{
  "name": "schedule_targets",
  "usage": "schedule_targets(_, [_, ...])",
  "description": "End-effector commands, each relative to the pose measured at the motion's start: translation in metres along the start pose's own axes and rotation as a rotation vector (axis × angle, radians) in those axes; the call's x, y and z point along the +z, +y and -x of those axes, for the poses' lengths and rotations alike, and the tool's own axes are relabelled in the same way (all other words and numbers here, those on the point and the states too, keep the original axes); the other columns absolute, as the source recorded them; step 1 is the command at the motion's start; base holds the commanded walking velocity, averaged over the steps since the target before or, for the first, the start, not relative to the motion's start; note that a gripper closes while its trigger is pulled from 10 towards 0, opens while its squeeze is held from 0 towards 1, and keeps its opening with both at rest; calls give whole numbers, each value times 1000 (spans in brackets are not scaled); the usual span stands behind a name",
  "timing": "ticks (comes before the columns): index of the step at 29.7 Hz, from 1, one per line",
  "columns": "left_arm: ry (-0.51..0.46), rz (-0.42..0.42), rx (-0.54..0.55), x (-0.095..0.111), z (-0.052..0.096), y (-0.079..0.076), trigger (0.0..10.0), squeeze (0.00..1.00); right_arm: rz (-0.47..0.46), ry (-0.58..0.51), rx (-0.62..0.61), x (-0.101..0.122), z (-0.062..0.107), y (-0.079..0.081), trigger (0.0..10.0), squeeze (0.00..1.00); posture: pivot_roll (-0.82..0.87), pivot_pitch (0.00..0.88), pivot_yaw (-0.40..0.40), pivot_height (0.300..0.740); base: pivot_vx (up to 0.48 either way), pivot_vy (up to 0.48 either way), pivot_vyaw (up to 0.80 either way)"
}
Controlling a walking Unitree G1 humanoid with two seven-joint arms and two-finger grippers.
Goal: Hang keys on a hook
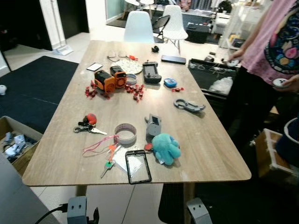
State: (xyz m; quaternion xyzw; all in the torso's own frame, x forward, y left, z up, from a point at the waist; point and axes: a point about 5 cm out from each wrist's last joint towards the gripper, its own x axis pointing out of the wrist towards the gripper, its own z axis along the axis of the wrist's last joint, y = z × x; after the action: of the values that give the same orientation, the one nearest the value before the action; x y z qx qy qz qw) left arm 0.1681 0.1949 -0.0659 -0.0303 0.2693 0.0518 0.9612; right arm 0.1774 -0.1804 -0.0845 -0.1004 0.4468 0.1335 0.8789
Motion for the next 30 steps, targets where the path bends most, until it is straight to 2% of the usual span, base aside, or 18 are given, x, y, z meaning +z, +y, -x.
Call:
schedule_targets(1, [13,-32,5,-3,2,5,10000,0,-7,15,-4,-5,1,0,10000,0,69,49,-83,740,0,0,0])
schedule_targets(4, [-15,-41,-31,-1,4,5,10000,0,-6,15,-5,-6,1,0,10000,0,66,45,-83,740,0,0,0])
schedule_targets(6, [-73,-47,-74,3,8,9,10000,0,-6,13,-6,-5,1,0,10000,0,65,44,-82,740,0,0,0])
schedule_targets(8, [-104,-85,-92,6,12,19,10000,0,-6,11,-7,-5,1,-1,10000,0,66,45,-82,740,0,0,0])
schedule_targets(10, [-155,-119,-99,9,22,35,10000,0,-5,11,-6,-5,1,-1,10000,0,70,47,-84,740,0,0,0])
schedule_targets(11, [-155,-119,-99,9,22,35,10000,0,-5,11,-6,-5,1,-1,10000,0,70,47,-84,740,0,0,0])
schedule_targets(13, [-185,-149,-119,10,32,50,10000,0,-5,11,-5,-5,1,-1,10000,0,73,50,-86,740,0,0,0])
schedule_targets(15, [-185,-149,-119,10,32,50,10000,0,-5,11,-5,-5,1,-1,10000,0,73,50,-86,740,0,0,0])
schedule_targets(16, [-191,-159,-156,9,39,59,10000,0,-5,11,-4,-5,1,0,10000,0,74,52,-88,740,0,0,0])
schedule_targets(19, [-197,-172,-197,10,45,66,10000,0,-5,10,-4,-4,1,0,10000,0,74,53,-90,740,0,0,0])
schedule_targets(20, [-192,-183,-286,10,52,70,10000,0,-4,10,-2,-4,1,0,10000,0,75,54,-93,740,0,0,0])
schedule_targets(21, [-192,-183,-286,10,52,70,10000,0,-4,10,-2,-4,1,0,10000,0,75,54,-93,740,0,0,0])
schedule_targets(22, [-170,-245,-424,9,61,69,10000,0,-3,10,-1,-4,1,0,10000,0,79,56,-96,740,0,0,0])
schedule_targets(23, [-170,-245,-424,9,61,69,10000,0,-3,10,-1,-4,1,0,10000,0,79,56,-96,740,0,0,0])
schedule_targets(24, [-136,-325,-574,7,71,69,10000,0,0,10,0,-4,1,0,10000,0,85,60,-99,740,0,0,0])
schedule_targets(26, [-101,-426,-772,9,85,68,10000,0,3,9,2,-3,1,-1,10000,0,84,63,-100,740,0,0,0])
schedule_targets(29, [-99,-456,-828,12,89,67,10000,0,3,8,2,-2,1,-1,10000,0,84,64,-99,740,0,0,0])
schedule_targets(30, [-111,-493,-879,16,91,64,10000,0,4,7,1,-2,1,-1,10000,0,84,64,-99,740,0,0,0])
